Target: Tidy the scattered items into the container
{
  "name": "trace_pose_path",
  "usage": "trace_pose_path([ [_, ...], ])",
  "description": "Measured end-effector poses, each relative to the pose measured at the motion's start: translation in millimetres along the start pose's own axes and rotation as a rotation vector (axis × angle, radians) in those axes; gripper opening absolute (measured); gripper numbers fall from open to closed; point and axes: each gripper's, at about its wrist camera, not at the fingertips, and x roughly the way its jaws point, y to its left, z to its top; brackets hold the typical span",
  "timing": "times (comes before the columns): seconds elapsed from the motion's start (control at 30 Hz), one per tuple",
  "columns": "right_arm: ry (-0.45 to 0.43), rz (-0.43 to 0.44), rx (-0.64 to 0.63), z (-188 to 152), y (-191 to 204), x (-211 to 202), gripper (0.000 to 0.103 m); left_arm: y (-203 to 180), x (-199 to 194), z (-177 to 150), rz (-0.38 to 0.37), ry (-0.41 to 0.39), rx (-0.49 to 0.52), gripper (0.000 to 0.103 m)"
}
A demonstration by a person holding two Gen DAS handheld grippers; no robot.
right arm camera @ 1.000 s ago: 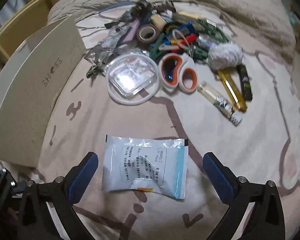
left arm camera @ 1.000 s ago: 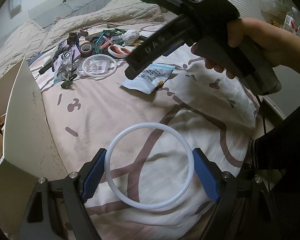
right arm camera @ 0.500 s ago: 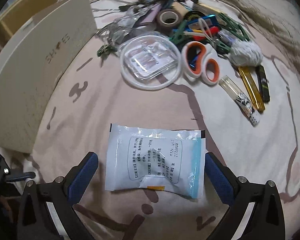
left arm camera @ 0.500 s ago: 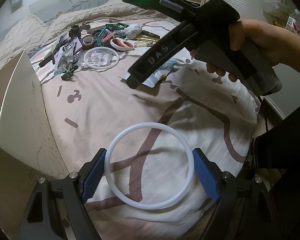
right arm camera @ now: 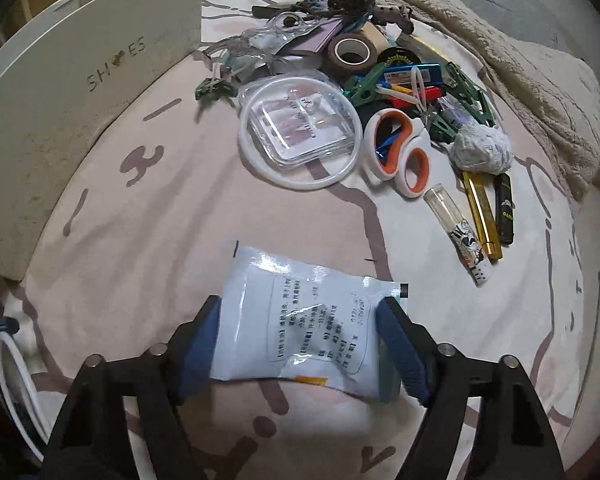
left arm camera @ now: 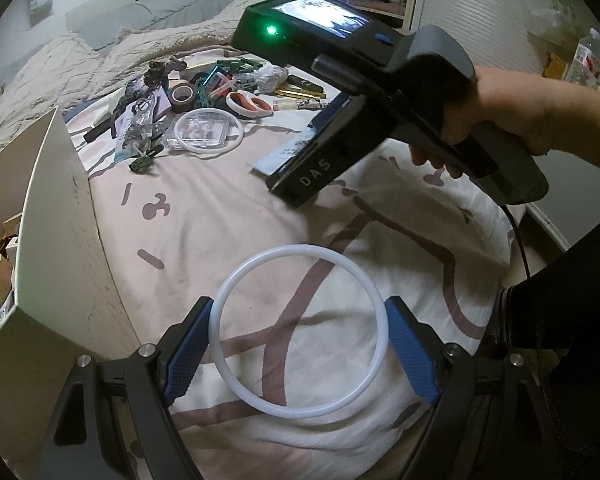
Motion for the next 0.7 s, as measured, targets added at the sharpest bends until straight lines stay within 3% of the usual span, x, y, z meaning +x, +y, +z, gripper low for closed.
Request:
trace_pose_path([
  [0.17, -0.014, 0.015, -0.002, -3, -2, -7, 0.064, 1, -2, 4, 0.003, -0.008, -0.014, 0.085],
  [0.7, -0.017, 0.109, 0.065, 1, -16, -15, 0.056, 1, -6, 18, -0.003, -0.036, -0.041, 0.085],
])
